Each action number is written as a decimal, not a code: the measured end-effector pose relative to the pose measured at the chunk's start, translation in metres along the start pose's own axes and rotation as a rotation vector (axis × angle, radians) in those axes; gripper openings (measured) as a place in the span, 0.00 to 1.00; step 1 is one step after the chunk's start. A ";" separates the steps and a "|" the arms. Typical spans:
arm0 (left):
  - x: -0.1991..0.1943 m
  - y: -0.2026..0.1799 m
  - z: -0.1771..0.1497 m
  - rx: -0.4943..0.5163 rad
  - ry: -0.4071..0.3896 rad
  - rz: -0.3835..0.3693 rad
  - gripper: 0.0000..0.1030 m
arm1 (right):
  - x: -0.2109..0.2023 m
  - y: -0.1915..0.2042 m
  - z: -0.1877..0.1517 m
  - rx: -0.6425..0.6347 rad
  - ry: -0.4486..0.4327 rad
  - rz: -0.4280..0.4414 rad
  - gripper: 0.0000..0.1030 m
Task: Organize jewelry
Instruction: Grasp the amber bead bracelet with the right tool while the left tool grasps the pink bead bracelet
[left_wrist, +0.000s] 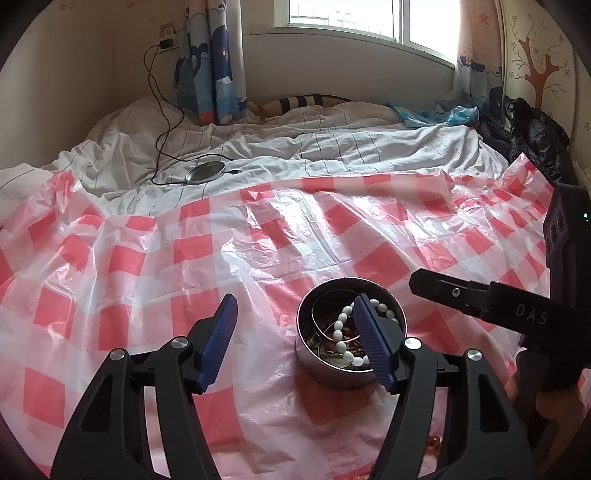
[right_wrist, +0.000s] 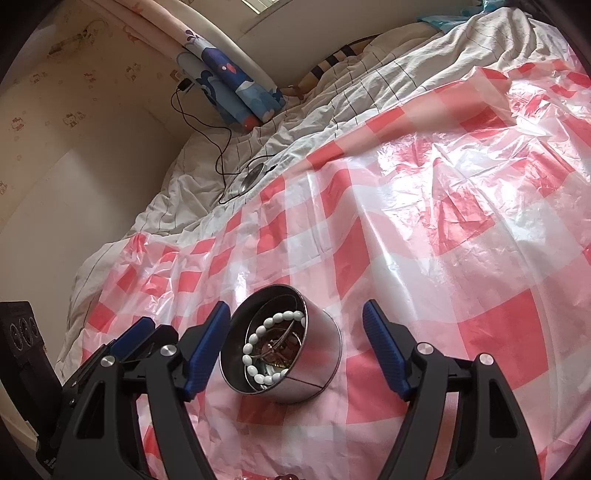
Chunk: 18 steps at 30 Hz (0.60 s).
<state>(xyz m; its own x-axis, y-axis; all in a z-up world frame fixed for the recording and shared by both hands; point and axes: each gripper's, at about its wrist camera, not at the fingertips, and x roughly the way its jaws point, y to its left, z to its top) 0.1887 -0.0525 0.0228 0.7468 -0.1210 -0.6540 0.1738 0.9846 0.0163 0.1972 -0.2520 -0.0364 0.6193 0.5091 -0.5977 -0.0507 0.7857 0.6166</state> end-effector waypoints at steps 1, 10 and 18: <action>-0.002 0.001 -0.003 -0.003 0.008 -0.012 0.63 | -0.004 0.001 -0.002 -0.005 0.003 -0.011 0.69; -0.020 -0.026 -0.076 0.162 0.175 -0.118 0.66 | -0.033 0.021 -0.069 -0.277 0.205 -0.225 0.70; -0.018 -0.037 -0.129 0.283 0.270 -0.075 0.66 | -0.010 0.040 -0.122 -0.536 0.284 -0.386 0.52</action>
<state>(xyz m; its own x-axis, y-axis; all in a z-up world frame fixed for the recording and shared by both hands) 0.0861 -0.0704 -0.0635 0.5362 -0.1169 -0.8360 0.4195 0.8963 0.1437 0.0937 -0.1832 -0.0683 0.4470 0.1751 -0.8772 -0.2921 0.9555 0.0418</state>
